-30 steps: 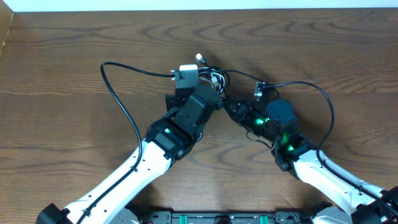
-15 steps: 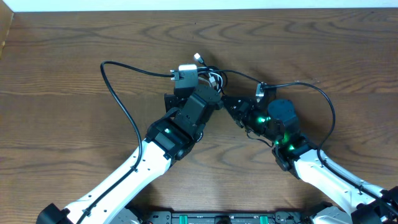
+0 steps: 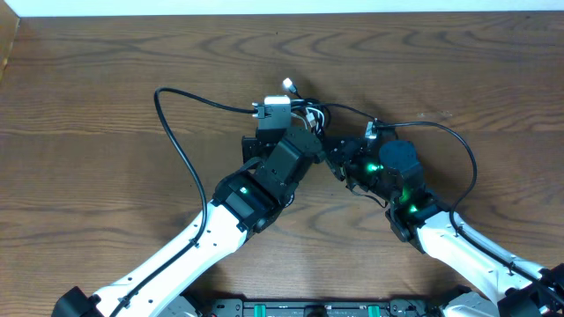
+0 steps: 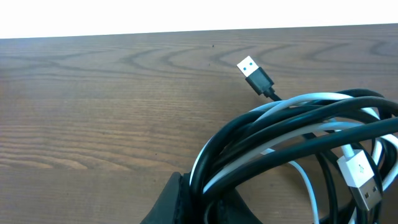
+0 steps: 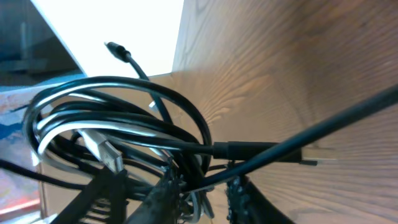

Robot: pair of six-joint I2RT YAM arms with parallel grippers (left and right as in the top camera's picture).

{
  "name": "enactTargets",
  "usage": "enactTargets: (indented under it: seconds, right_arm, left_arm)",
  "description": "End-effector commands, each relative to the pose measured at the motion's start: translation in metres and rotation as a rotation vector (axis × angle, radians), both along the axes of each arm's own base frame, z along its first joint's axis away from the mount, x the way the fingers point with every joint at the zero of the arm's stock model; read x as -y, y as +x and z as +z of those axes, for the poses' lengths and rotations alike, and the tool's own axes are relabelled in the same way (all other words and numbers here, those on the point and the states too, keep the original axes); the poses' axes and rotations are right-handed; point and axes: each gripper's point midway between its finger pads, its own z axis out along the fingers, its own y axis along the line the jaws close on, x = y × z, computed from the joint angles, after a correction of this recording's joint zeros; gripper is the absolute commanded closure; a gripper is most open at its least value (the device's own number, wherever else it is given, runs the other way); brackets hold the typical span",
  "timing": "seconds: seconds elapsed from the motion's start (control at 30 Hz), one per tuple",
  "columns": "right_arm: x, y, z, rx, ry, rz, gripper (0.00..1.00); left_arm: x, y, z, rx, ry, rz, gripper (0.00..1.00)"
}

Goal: Untangle cables

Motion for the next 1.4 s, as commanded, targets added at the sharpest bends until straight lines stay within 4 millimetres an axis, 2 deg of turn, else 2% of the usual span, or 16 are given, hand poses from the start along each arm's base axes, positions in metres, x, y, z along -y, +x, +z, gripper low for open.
enactTargets:
  seconds: [0.0, 0.07, 0.4, 0.47, 0.5, 0.6, 0.8, 0.9, 1.07, 1.2, 1.37]
  right_arm:
    - [0.004, 0.003, -0.007, -0.027, -0.014, -0.03, 0.88]
    - [0.006, 0.001, -0.013, -0.049, -0.028, -0.032, 0.99]
    - [0.015, -0.005, -0.038, -0.081, -0.145, -0.029, 0.99]
    - [0.01, -0.006, -0.032, -0.066, -0.124, -0.003, 0.98]
    - [0.007, -0.007, -0.028, -0.044, -0.114, 0.02, 0.92]
    - [-0.005, -0.012, -0.012, 0.036, -0.084, 0.109, 0.85]
    - [-0.016, -0.019, 0.006, 0.089, -0.022, 0.19, 0.8]
    - [-0.018, -0.019, 0.015, 0.122, 0.004, 0.207, 0.79]
    - [-0.012, -0.009, 0.016, 0.119, 0.0, 0.14, 0.69]
    - [-0.007, -0.003, 0.016, 0.065, 0.042, 0.075, 0.71]
    - [-0.006, 0.001, 0.023, 0.081, 0.064, 0.055, 0.71]
  left_arm:
    - [0.0, -0.003, 0.01, 0.026, -0.02, -0.001, 0.92]
    - [0.0, -0.003, 0.012, 0.03, -0.023, -0.001, 0.92]
    - [-0.005, -0.007, 0.031, 0.072, -0.063, 0.001, 0.93]
    - [-0.005, -0.008, 0.032, 0.073, -0.063, 0.001, 0.92]
    - [-0.006, -0.007, 0.032, 0.073, -0.058, 0.002, 0.93]
    - [-0.009, -0.006, 0.031, 0.075, -0.038, 0.012, 0.92]
    - [-0.031, -0.002, 0.036, 0.128, 0.055, 0.132, 0.92]
    - [-0.037, -0.002, 0.036, 0.139, 0.079, 0.162, 0.92]
    - [-0.035, -0.002, 0.035, 0.135, 0.076, 0.155, 0.92]
    - [-0.03, -0.002, 0.031, 0.112, 0.067, 0.121, 0.93]
    - [-0.022, -0.004, 0.026, 0.083, 0.055, 0.077, 0.93]
